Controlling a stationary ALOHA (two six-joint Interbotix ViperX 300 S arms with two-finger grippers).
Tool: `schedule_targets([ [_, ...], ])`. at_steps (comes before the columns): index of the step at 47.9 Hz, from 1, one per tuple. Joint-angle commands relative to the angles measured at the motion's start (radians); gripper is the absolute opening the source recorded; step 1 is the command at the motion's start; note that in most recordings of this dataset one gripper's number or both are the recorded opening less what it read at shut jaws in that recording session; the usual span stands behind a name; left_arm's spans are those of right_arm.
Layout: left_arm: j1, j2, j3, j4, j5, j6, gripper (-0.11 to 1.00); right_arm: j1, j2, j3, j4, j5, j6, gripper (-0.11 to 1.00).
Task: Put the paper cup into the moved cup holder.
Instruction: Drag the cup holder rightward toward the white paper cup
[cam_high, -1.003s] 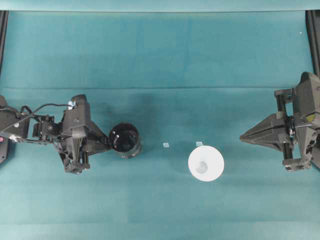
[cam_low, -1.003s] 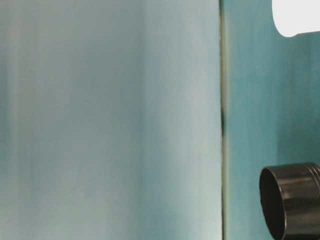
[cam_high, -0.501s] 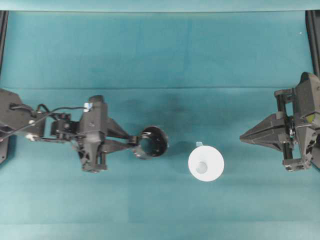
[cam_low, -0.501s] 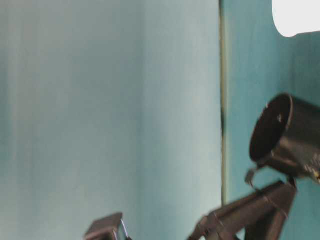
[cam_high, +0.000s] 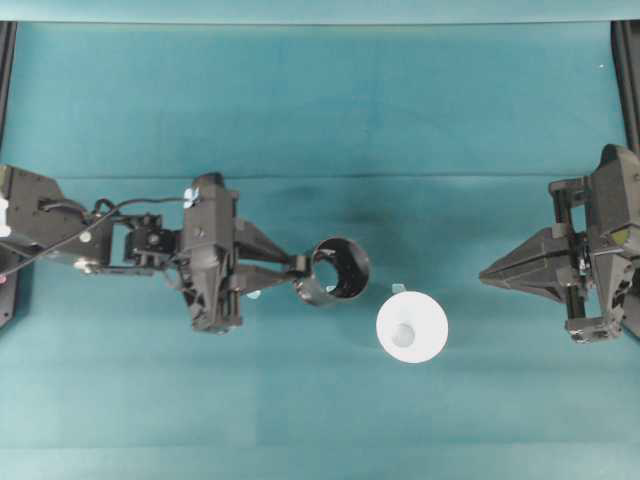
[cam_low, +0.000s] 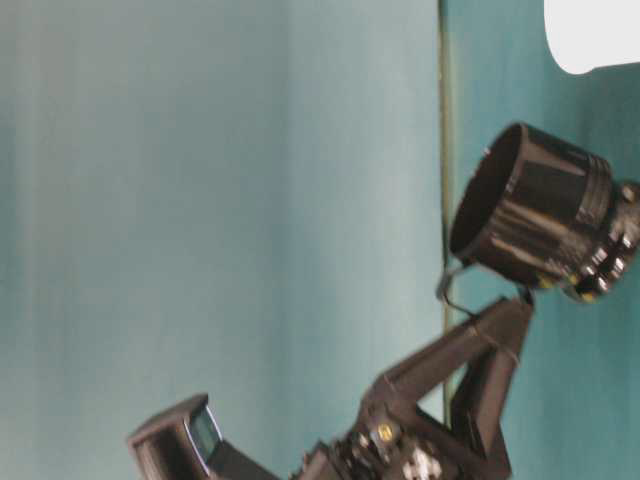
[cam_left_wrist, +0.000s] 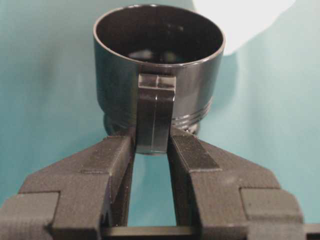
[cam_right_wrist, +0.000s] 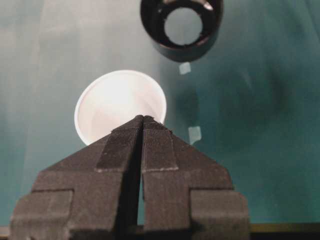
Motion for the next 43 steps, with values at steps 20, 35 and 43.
schedule_targets([
  [20, -0.002, 0.089, -0.064, 0.002, -0.015, 0.003, 0.23, 0.002, 0.005, -0.02, 0.002, -0.003, 0.009, -0.03],
  [35, -0.009, 0.129, -0.067, 0.002, -0.012, -0.006, 0.23, 0.0, 0.005, -0.02, 0.002, 0.002, 0.009, -0.03],
  [43, -0.02, 0.138, -0.066, 0.002, 0.026, -0.011, 0.23, 0.002, 0.005, -0.02, 0.002, 0.005, 0.009, -0.03],
])
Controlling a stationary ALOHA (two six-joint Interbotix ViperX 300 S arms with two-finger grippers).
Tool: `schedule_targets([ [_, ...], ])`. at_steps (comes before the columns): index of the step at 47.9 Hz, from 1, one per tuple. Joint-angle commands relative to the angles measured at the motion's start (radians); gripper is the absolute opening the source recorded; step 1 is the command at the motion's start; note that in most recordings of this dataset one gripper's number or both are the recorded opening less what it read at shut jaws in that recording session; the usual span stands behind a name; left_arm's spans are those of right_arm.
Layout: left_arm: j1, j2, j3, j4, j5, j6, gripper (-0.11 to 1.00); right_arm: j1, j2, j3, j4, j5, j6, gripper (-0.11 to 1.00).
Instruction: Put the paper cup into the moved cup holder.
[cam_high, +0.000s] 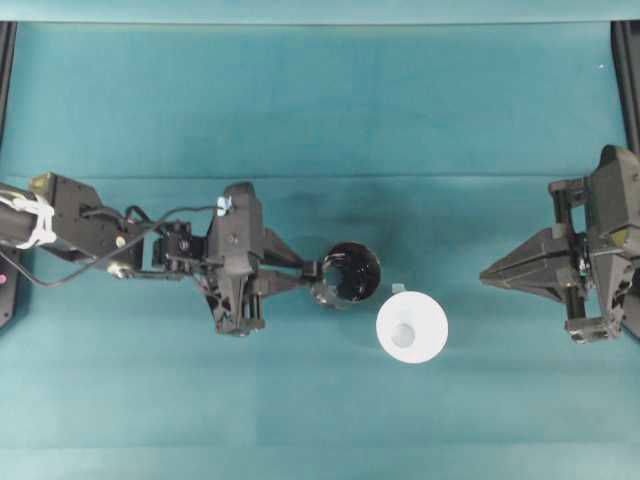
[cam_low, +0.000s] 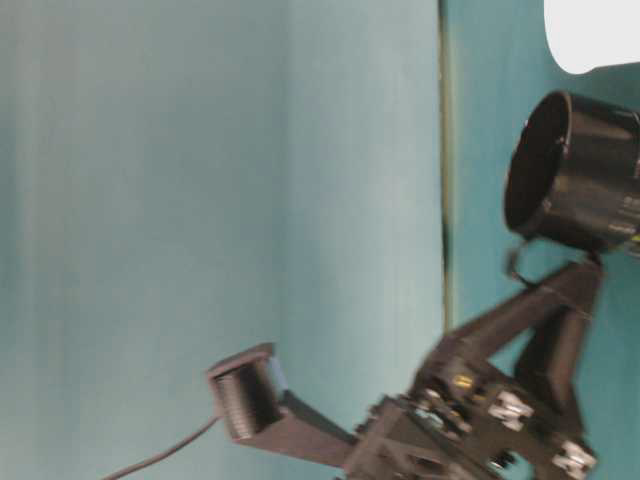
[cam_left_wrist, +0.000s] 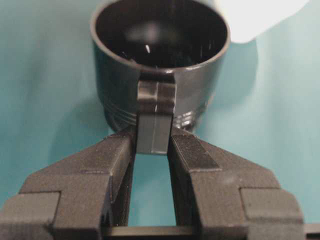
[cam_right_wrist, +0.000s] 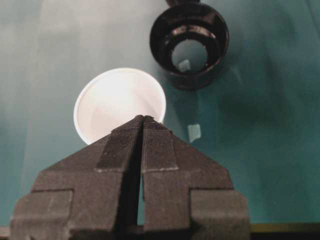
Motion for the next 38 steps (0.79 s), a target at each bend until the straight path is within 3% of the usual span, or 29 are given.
schedule_targets([
  [1, -0.009, 0.0, -0.009, 0.002, 0.023, -0.002, 0.23, 0.002, 0.005, -0.02, 0.002, -0.003, 0.009, -0.03],
  [11, -0.012, 0.002, -0.014, 0.002, 0.092, -0.002, 0.23, 0.003, 0.005, -0.02, 0.002, 0.005, 0.008, -0.03],
  [24, -0.011, 0.005, -0.029, 0.002, 0.094, 0.0, 0.25, 0.003, 0.005, -0.02, 0.002, 0.005, 0.008, -0.03],
  [34, -0.003, 0.009, -0.043, 0.002, 0.094, 0.0, 0.78, 0.002, 0.005, -0.02, 0.002, 0.011, 0.011, -0.03],
  [38, -0.003, 0.009, -0.043, 0.002, 0.097, 0.0, 0.89, 0.003, 0.005, -0.02, 0.002, 0.031, 0.018, -0.03],
])
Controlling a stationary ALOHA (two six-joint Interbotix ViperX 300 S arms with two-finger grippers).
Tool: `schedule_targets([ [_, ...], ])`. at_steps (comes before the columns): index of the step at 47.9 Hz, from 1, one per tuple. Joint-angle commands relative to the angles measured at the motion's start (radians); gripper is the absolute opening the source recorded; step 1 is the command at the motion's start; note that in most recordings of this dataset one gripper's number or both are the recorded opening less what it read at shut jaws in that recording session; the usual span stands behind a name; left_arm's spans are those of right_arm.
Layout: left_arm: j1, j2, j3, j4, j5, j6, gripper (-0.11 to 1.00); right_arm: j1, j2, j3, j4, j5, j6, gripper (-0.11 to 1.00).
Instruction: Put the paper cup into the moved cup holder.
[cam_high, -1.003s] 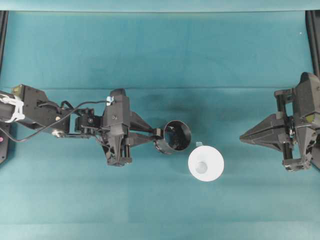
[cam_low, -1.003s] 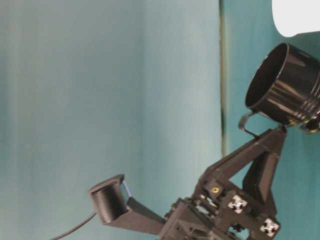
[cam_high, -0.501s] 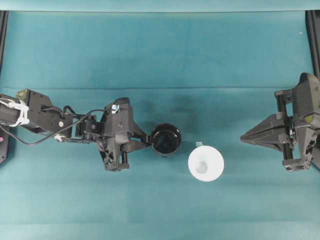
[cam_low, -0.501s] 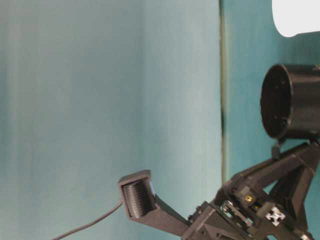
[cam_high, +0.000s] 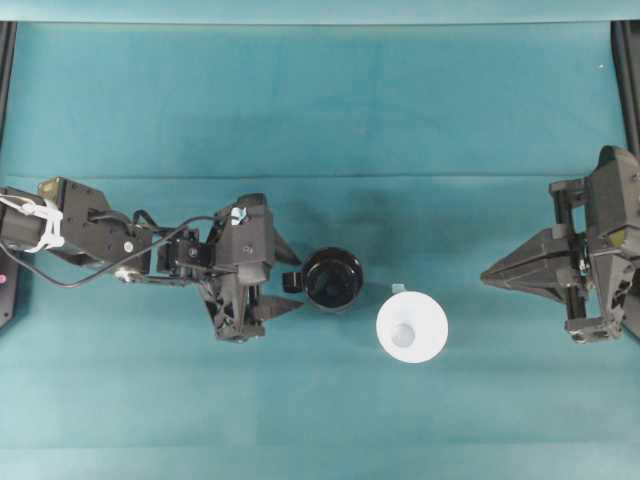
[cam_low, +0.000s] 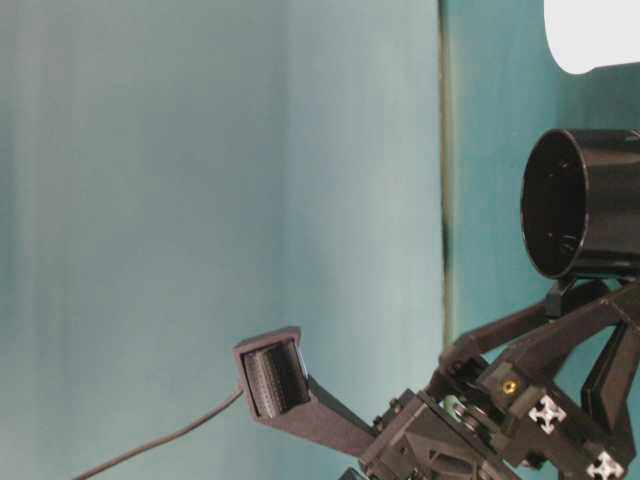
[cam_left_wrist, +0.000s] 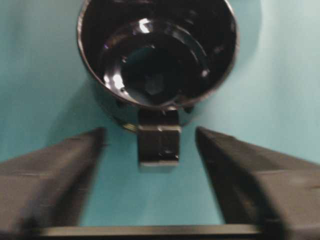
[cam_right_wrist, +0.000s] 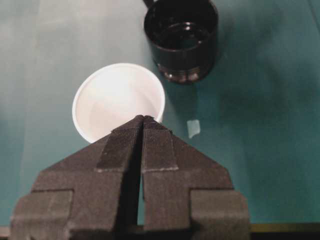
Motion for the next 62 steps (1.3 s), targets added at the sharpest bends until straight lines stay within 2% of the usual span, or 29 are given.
schedule_targets([
  [1, 0.0, -0.002, -0.014, 0.002, 0.0, 0.002, 0.89, 0.003, 0.003, -0.021, 0.002, 0.015, 0.021, -0.03],
  [16, -0.008, -0.041, 0.002, 0.002, 0.029, 0.002, 0.86, 0.0, 0.048, -0.084, 0.002, 0.181, 0.166, -0.02],
  [28, -0.014, -0.146, 0.069, 0.002, 0.106, -0.002, 0.86, 0.005, 0.221, -0.206, 0.005, 0.281, 0.25, 0.06],
  [32, -0.018, -0.184, 0.098, 0.002, 0.126, -0.011, 0.86, 0.008, 0.291, -0.261, 0.003, 0.293, 0.272, 0.14],
  [36, -0.023, -0.229, 0.13, 0.002, 0.14, -0.038, 0.86, 0.009, 0.36, -0.311, 0.005, 0.308, 0.281, 0.29],
  [45, -0.034, -0.293, 0.196, 0.002, 0.143, -0.098, 0.86, 0.015, 0.491, -0.434, 0.005, 0.419, 0.284, 0.81],
  [48, -0.037, -0.307, 0.212, 0.002, 0.143, -0.107, 0.86, 0.015, 0.525, -0.471, 0.005, 0.476, 0.282, 0.93],
  [50, -0.038, -0.316, 0.221, 0.002, 0.143, -0.11, 0.86, 0.015, 0.548, -0.491, 0.003, 0.514, 0.282, 0.96],
  [55, -0.04, -0.325, 0.233, 0.002, 0.143, -0.112, 0.86, 0.014, 0.603, -0.529, 0.003, 0.584, 0.282, 0.92],
  [62, -0.04, -0.328, 0.235, 0.002, 0.143, -0.112, 0.85, 0.015, 0.669, -0.54, 0.003, 0.591, 0.284, 0.89],
])
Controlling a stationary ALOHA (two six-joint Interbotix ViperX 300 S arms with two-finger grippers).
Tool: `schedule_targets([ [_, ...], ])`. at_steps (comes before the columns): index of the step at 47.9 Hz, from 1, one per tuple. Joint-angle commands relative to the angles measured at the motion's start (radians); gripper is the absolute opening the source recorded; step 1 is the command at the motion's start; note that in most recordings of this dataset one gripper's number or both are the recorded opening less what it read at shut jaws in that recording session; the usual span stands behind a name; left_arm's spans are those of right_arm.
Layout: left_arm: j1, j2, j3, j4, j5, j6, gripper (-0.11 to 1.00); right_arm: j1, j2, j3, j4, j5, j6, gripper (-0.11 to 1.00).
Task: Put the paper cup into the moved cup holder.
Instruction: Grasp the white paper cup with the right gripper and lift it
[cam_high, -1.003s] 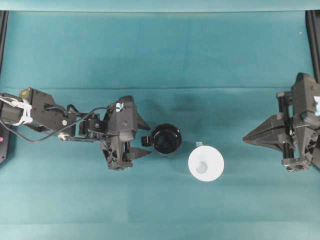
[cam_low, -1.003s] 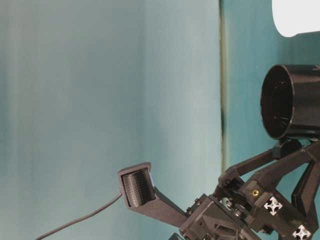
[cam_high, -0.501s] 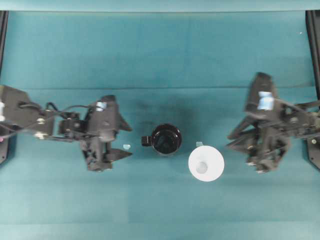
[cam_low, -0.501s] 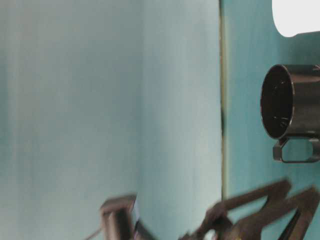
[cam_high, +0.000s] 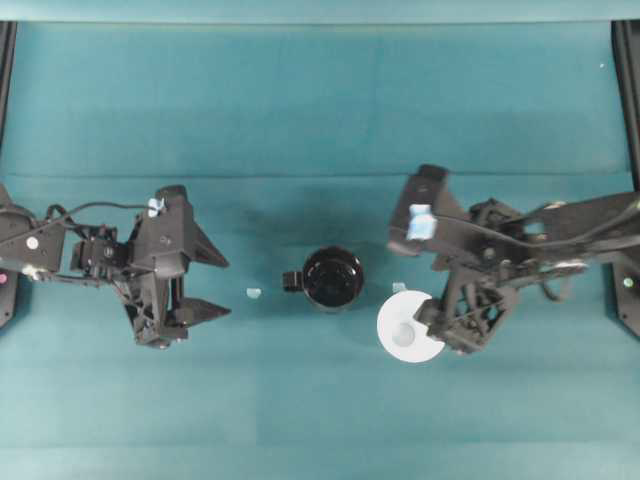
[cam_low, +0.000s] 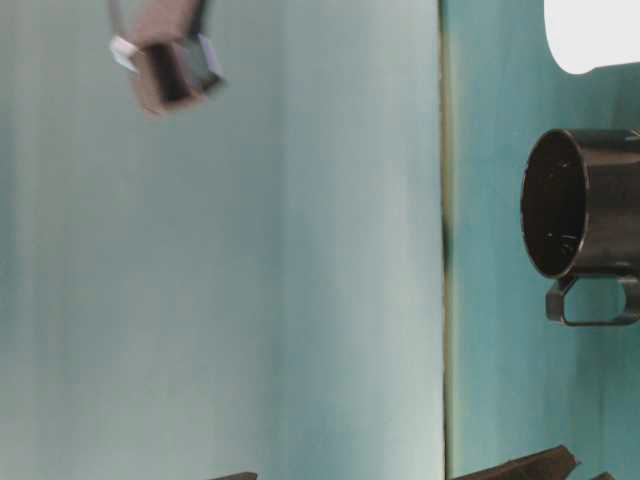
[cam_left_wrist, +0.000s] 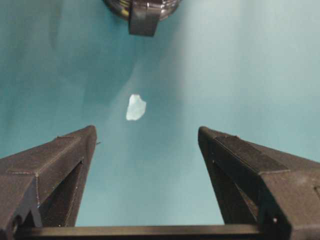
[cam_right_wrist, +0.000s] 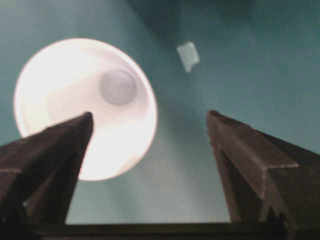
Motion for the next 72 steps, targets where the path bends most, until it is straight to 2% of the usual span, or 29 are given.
schedule_targets([
  [1, -0.003, -0.009, -0.006, 0.002, -0.005, -0.002, 0.85, 0.003, 0.031, -0.02, 0.0, 0.002, 0.009, 0.89],
  [13, -0.003, -0.009, -0.006, 0.002, -0.005, 0.0, 0.85, -0.005, 0.092, -0.02, -0.002, -0.025, 0.008, 0.87],
  [20, -0.003, -0.009, -0.006, 0.002, -0.005, 0.0, 0.85, -0.011, 0.091, -0.012, -0.003, -0.026, 0.005, 0.78],
  [24, -0.003, -0.009, -0.006, 0.002, -0.005, 0.0, 0.85, -0.005, 0.089, -0.011, -0.003, -0.026, 0.005, 0.65],
  [33, -0.003, -0.009, -0.006, 0.002, -0.005, -0.002, 0.85, -0.002, 0.084, -0.018, 0.0, -0.018, 0.003, 0.14],
  [37, -0.003, -0.009, -0.006, 0.002, -0.005, -0.002, 0.85, -0.002, 0.064, -0.028, 0.002, 0.005, 0.008, 0.01],
  [40, -0.003, -0.009, -0.006, 0.002, -0.005, -0.002, 0.85, -0.005, 0.043, -0.041, 0.002, 0.031, 0.009, -0.05],
  [46, -0.003, -0.009, -0.006, 0.002, -0.005, -0.002, 0.85, -0.015, 0.0, -0.081, 0.003, 0.1, 0.009, -0.08],
  [56, -0.003, -0.011, -0.006, 0.002, -0.005, -0.002, 0.85, -0.054, -0.038, -0.21, -0.005, 0.209, 0.003, -0.07],
  [72, -0.003, -0.009, -0.006, 0.002, -0.006, -0.002, 0.85, -0.104, 0.057, -0.388, -0.041, 0.221, -0.008, -0.07],
])
